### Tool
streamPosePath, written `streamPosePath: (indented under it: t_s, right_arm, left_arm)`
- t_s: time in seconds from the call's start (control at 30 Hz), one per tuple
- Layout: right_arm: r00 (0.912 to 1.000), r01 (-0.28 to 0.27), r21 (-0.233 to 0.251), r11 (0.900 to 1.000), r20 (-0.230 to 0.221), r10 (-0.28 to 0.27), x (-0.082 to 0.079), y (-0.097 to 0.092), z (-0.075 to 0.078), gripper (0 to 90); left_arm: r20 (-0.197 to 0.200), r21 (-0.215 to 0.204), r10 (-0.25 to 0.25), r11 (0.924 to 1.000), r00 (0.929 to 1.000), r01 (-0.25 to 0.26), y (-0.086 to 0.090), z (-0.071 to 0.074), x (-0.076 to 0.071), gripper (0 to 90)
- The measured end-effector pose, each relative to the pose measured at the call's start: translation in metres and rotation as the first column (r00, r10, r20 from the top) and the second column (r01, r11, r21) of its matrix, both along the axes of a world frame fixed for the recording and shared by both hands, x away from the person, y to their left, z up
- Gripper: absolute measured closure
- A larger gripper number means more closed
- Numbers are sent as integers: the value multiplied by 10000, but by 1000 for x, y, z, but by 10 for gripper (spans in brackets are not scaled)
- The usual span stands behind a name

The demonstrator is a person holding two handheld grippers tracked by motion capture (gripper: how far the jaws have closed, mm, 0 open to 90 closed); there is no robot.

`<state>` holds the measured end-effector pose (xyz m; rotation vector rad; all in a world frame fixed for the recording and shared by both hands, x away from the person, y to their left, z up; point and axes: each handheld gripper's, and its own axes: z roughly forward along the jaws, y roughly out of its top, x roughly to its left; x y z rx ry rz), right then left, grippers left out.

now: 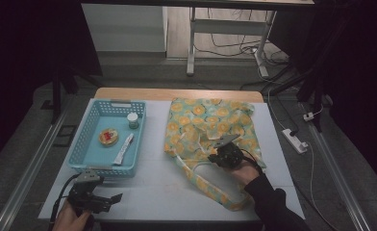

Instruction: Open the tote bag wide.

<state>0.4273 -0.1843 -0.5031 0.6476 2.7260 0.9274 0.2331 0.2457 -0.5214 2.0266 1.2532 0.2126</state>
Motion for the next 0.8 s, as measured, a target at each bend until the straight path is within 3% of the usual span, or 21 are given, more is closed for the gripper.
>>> streamPosePath:
  t_s: [0.07,0.13,0.3,0.4,0.53,0.6,0.63,0.8]
  right_arm:
    - [9997,215,98,9997,-108,-214,3,-2,1,868]
    - [9989,347,487,9982,-325,-331,7,-5,5,869]
    - [9992,292,306,9991,-294,-283,7,-3,2,836]
    - [9991,205,-183,9996,-370,-211,9,-1,-8,662]
    - [9997,169,-273,9995,-175,-174,8,-2,-12,475]
    - [9998,159,-295,9994,-116,-162,8,-2,-12,434]
    - [9997,158,-262,9995,-181,-162,8,-3,-14,357]
    - [9999,-33,-110,9999,-115,32,5,-1,-17,327]
  left_arm:
    - [-7,-11,5,10000,10000,-5,0,0,0,11]
    - [-18,-13,-2,10000,10000,2,0,0,0,11]
    - [-7,-7,1,10000,10000,-1,0,0,0,12]
    - [-11,-5,-2,10000,10000,2,0,0,0,12]
    - [-14,-30,-5,10000,10000,5,0,0,0,12]
    - [-17,-30,-4,10000,10000,4,0,0,0,12]
    - [-20,-26,-9,10000,10000,9,0,0,0,12]
    - [-23,-5,-4,10000,10000,4,0,0,0,12]
